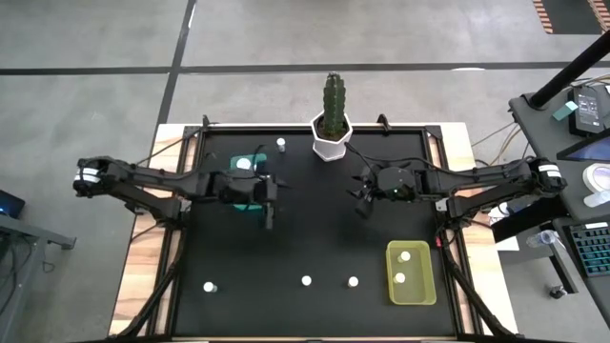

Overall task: Pick and place medicine bottles into bin by pill shape (circle, oval)
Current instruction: Put the top blue capsule bottle into the blue bin

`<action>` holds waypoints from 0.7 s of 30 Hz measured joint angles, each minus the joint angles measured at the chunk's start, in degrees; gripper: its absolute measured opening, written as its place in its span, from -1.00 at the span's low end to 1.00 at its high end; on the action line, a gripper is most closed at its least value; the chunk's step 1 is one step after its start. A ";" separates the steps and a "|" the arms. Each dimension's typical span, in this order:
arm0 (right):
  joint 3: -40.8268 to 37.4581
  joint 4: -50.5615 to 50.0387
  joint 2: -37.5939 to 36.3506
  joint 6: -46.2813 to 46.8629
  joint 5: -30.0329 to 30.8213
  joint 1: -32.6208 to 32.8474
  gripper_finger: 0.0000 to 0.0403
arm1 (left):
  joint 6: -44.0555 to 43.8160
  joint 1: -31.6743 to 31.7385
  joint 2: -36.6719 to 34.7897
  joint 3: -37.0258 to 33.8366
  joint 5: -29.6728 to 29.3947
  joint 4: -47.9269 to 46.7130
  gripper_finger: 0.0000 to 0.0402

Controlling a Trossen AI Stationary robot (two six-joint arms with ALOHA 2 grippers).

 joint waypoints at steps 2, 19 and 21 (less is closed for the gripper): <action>0.00 2.45 0.02 0.23 -0.04 0.12 0.07 | 2.59 0.50 -1.31 -3.50 0.07 6.83 0.14; 23.61 -6.98 13.07 -3.98 0.78 -0.61 0.07 | 12.90 9.03 -12.45 -15.04 -0.57 22.23 0.14; 29.34 -12.73 16.90 -5.22 1.82 -0.95 0.07 | 12.70 9.23 -13.27 -15.63 -0.85 22.22 0.14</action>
